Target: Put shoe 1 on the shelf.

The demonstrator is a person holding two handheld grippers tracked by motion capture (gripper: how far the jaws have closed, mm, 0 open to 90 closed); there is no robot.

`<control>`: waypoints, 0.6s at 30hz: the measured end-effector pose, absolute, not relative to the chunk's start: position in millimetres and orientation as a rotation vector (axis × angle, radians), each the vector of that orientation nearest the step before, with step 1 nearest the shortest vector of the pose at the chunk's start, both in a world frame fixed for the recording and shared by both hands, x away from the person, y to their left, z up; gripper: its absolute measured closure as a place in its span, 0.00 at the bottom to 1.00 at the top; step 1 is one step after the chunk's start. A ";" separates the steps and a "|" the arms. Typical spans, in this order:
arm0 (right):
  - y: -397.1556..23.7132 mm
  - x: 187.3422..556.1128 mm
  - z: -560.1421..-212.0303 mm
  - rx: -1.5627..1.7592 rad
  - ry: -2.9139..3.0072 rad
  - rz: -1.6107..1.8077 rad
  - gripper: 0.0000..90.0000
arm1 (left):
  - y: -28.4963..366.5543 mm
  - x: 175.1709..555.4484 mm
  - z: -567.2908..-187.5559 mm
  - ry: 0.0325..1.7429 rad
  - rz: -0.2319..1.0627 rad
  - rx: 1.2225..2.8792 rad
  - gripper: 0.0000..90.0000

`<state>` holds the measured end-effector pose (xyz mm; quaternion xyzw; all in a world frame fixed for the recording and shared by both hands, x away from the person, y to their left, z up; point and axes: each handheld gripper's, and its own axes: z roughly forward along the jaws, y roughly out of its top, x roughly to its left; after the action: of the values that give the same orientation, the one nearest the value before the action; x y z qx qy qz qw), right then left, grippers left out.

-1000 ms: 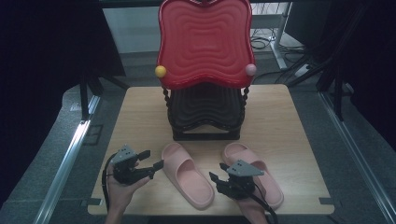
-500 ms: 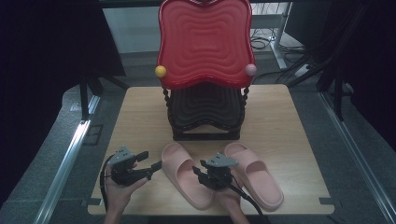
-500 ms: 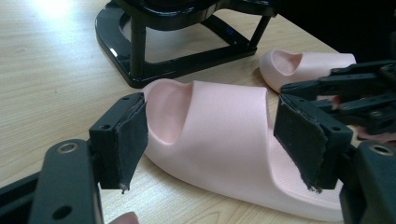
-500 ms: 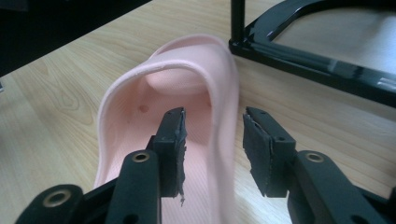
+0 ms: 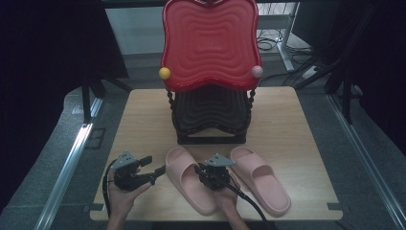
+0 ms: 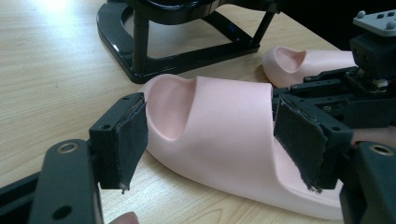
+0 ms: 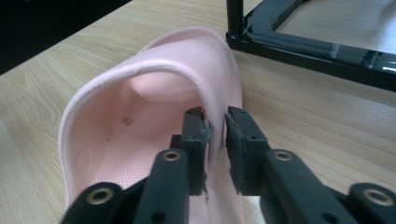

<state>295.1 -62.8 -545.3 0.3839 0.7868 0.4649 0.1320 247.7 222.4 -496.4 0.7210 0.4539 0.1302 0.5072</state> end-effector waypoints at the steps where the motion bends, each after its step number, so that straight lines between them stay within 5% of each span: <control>1: -62.0 294.9 -546.0 1.112 2.276 1.340 0.89 | 222.3 247.7 -496.4 1.094 0.314 1.738 0.29; 18: -72.6 280.5 -531.0 1.092 2.149 1.382 0.94 | 224.7 247.9 -498.3 1.115 0.316 1.736 0.29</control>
<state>280.5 -72.6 -531.0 0.3866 0.7606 0.4893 0.1803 247.9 224.7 -498.3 0.7189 0.4616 0.1307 0.5029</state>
